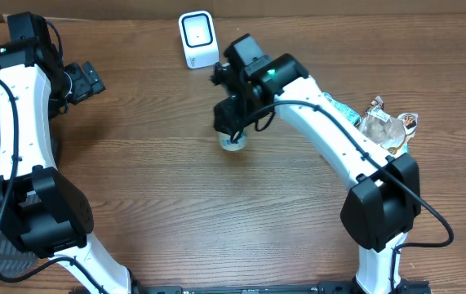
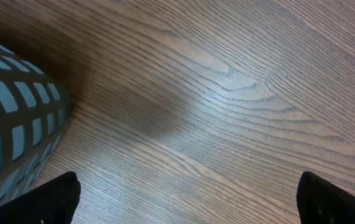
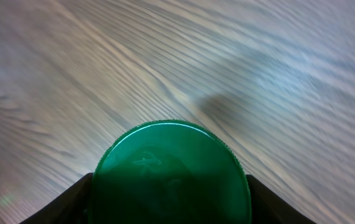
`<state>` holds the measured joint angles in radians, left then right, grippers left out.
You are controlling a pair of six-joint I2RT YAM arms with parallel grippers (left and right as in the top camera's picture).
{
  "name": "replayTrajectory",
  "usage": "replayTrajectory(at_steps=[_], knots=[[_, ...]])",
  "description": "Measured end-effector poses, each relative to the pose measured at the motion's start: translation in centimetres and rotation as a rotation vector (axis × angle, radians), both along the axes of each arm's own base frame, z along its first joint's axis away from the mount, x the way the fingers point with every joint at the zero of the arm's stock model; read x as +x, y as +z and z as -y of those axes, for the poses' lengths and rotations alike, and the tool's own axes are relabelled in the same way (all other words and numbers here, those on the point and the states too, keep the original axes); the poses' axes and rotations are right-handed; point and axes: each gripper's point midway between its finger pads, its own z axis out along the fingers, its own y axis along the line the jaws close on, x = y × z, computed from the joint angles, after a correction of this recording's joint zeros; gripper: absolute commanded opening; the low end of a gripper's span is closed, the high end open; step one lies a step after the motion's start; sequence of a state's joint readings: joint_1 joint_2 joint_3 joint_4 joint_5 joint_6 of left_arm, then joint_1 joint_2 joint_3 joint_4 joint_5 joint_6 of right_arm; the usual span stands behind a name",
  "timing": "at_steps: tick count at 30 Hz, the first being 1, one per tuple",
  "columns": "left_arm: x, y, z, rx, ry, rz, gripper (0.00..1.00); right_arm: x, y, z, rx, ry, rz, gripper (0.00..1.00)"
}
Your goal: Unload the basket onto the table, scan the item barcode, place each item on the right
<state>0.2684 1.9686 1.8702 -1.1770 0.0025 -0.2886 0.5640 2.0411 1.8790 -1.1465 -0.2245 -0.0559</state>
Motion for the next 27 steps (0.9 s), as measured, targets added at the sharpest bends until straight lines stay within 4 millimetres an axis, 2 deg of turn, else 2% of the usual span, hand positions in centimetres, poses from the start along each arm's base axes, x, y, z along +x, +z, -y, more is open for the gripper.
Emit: replayTrajectory(at_steps=[4,8,17,23,27], knots=[[0.0,0.0,0.0,0.0,0.0,0.0,1.0,0.2,-1.4,1.8,-0.022,-0.059,-0.041,0.41],[0.0,0.0,0.0,0.0,0.0,0.0,1.0,0.7,-2.6,2.5,-0.029,-0.128,-0.053,0.41],[0.0,0.0,0.0,0.0,0.0,0.0,0.99,5.4,-4.4,5.2,-0.083,-0.525,0.09,0.42],[0.0,0.0,0.0,0.0,0.0,0.0,0.99,5.3,-6.3,6.8,-0.116,-0.676,0.083,0.41],[0.0,0.0,0.0,0.0,0.0,0.0,1.0,5.2,-6.6,7.1,-0.122,-0.713,0.08,0.43]])
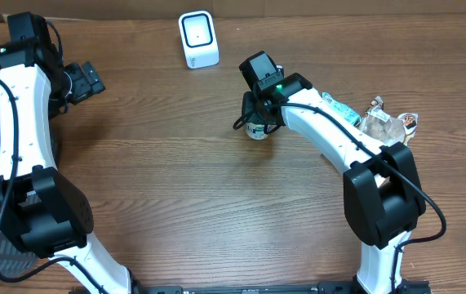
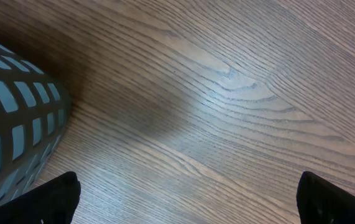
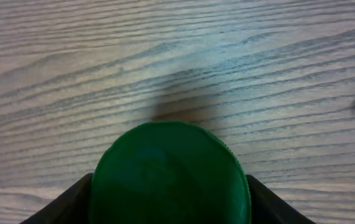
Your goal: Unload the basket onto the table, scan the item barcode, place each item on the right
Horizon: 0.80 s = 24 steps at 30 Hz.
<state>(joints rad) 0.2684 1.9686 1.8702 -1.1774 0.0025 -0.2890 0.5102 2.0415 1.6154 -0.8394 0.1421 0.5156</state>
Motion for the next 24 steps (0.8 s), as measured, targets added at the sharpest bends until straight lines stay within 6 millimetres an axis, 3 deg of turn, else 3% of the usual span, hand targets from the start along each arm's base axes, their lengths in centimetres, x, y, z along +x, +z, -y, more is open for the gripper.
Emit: replayTrajectory(at_steps=[17,20,24], knots=[[0.0,0.0,0.0,0.0,-0.001,0.0,0.99,1.0,-0.1,0.2,-0.003,-0.041,0.054,0.43],[0.1,0.0,0.2,0.0,-0.005,0.0,1.0,0.9,-0.2,0.3,-0.009,-0.043,0.048,0.51],[0.1,0.0,0.3,0.0,-0.007,0.0,1.0,-0.1,-0.6,0.8,-0.031,-0.034,0.004,0.76]])
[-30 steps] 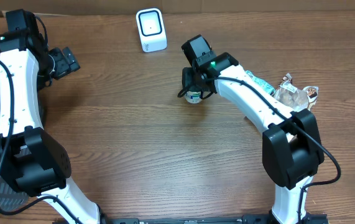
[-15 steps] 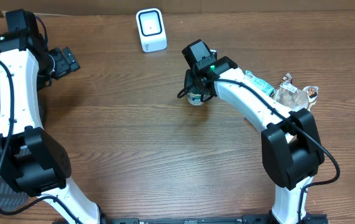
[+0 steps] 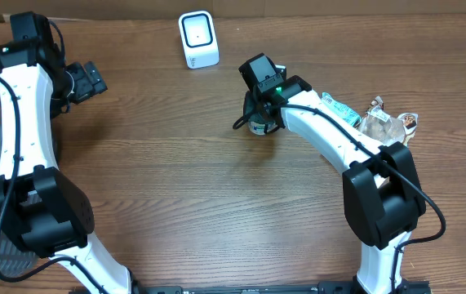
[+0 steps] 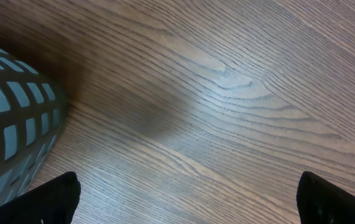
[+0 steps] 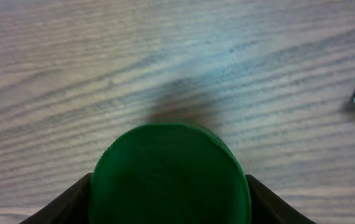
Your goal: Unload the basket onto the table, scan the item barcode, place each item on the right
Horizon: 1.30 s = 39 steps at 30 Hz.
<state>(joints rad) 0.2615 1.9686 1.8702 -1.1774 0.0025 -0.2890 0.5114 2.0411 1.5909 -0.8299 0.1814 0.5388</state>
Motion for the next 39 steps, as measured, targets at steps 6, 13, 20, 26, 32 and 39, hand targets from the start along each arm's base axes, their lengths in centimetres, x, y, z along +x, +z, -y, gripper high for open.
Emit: replayTrajectory(at_steps=[6,13,20,26,32,39], knots=[[0.0,0.0,0.0,0.0,0.0,0.0,1.0,-4.2,-0.2,1.2,-0.082,0.154,-0.191,0.95],[0.0,0.0,0.0,0.0,0.0,0.0,0.99,-2.3,8.4,-0.1,-0.085,0.36,-0.111,1.0],[0.0,0.0,0.0,0.0,0.0,0.0,1.0,-0.1,12.5,-1.2,-0.09,0.479,0.028,1.0],[0.0,0.0,0.0,0.0,0.0,0.0,1.0,0.4,11.9,-1.0,-0.1,0.497,0.036,0.97],[0.0,0.0,0.0,0.0,0.0,0.0,0.99,0.1,8.9,0.0,-0.119,0.493,-0.042,0.94],[0.0,0.0,0.0,0.0,0.0,0.0,1.0,0.1,5.6,-0.2,-0.122,0.501,-0.085,0.94]])
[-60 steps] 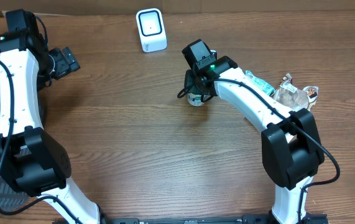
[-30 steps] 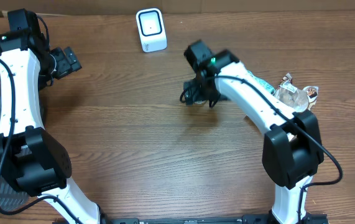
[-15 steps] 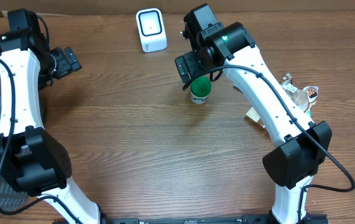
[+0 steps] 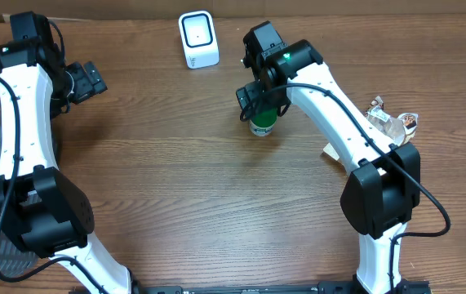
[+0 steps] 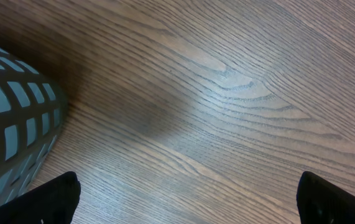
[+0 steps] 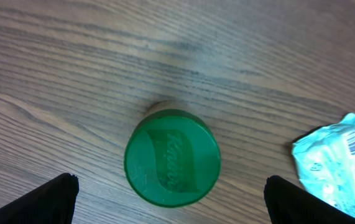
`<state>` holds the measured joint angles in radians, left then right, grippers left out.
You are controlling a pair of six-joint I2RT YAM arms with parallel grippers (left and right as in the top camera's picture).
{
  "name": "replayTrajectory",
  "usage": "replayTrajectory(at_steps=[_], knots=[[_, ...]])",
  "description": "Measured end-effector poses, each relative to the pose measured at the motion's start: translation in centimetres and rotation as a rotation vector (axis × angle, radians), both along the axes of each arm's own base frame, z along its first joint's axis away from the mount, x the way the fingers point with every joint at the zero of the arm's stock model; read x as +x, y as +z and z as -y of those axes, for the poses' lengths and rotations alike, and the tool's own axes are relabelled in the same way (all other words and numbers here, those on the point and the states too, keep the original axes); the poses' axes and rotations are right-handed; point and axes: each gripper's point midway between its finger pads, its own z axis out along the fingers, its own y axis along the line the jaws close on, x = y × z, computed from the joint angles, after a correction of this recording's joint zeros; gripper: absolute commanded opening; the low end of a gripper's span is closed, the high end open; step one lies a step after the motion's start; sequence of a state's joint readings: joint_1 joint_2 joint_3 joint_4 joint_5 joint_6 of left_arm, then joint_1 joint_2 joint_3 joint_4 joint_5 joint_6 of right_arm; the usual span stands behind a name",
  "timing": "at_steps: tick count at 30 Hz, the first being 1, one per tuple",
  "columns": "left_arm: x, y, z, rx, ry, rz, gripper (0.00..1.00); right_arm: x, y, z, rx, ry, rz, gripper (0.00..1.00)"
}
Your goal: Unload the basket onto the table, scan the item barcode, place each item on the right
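Note:
The item is a small jar with a green lid (image 6: 172, 158); it stands upright on the wooden table (image 4: 175, 188), also seen as the jar (image 4: 262, 126) in the overhead view. My right gripper (image 6: 178, 202) hangs above it, open, fingers wide on either side and not touching it; from overhead the right gripper (image 4: 258, 95) covers part of the jar. The white barcode scanner (image 4: 197, 39) stands at the far edge, left of the jar. My left gripper (image 5: 193, 205) is open over bare wood at the far left, seen as the left gripper (image 4: 87, 82) from overhead.
A grey mesh basket (image 5: 12, 124) sits beside the left gripper, at the table's left edge. A teal packet (image 6: 336, 165) lies right of the jar. A pile of wrapped items (image 4: 392, 124) lies at the right side.
My right gripper was shut on the jar low over the table. Now it is open and higher, and the jar stands alone on the wood. The left arm has not moved.
My right gripper held the green-lidded jar in front of the scanner, a little right of it. Then it held the jar further right, near the table, and stayed there. Now the jar stands free with the gripper open above it.

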<state>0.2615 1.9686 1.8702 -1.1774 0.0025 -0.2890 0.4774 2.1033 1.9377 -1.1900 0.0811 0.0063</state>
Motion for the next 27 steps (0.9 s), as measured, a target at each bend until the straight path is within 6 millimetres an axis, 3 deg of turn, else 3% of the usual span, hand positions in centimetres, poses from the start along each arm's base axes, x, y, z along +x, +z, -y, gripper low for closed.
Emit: replayTrajectory(at_steps=[17,27], knots=[[0.0,0.0,0.0,0.0,0.0,0.0,1.0,0.3,-4.6,-0.3,0.028,0.003,0.009,0.93],[0.0,0.0,0.0,0.0,0.0,0.0,1.0,1.1,-5.4,1.2,0.033,-0.032,0.015,0.77]])
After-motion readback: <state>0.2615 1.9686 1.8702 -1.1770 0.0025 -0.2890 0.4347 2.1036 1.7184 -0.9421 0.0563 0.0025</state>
